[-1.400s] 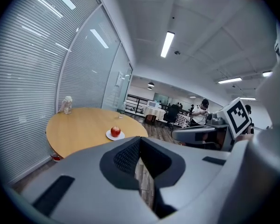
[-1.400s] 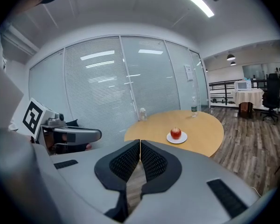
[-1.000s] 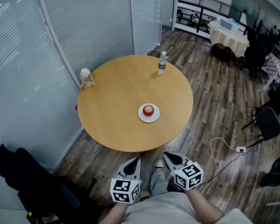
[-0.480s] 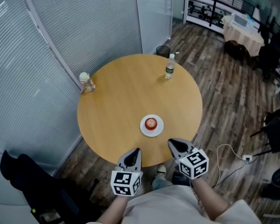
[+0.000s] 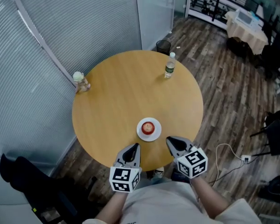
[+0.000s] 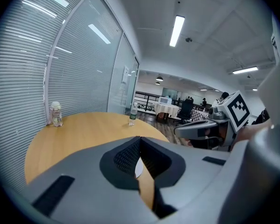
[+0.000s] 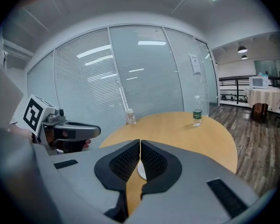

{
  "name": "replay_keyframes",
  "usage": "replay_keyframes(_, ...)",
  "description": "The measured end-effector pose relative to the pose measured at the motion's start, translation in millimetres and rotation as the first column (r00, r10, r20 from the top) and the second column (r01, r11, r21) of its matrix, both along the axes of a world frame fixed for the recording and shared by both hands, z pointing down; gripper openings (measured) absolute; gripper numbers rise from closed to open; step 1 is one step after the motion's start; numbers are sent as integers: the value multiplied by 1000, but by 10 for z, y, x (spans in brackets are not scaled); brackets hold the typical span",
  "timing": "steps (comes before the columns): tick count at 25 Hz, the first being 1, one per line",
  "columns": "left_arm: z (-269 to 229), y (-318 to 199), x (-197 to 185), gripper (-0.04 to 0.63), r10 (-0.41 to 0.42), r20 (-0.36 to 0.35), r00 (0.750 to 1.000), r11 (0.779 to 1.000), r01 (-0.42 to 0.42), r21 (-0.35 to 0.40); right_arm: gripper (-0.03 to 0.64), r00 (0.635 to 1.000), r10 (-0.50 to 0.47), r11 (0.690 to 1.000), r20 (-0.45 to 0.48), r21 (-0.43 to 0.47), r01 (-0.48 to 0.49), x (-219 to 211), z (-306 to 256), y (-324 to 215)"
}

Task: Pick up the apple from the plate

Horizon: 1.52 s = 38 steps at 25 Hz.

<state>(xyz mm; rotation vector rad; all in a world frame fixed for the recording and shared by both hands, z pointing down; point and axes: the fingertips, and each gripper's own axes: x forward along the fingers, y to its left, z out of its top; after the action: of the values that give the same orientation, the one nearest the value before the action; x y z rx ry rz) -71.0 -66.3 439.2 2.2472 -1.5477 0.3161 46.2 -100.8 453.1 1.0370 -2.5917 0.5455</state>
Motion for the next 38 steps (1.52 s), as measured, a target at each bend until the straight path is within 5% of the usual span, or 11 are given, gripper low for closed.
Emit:
replay_keyframes(17, 319, -677, 48, 2, 153, 8, 988, 986, -152, -72, 32, 989, 142, 989, -28, -44, -143, 33, 212, -469)
replay_keyframes(38, 1054, -943, 51, 8, 223, 62, 973, 964, -210, -164, 32, 987, 151, 975, -54, -154, -157, -119, 758, -686)
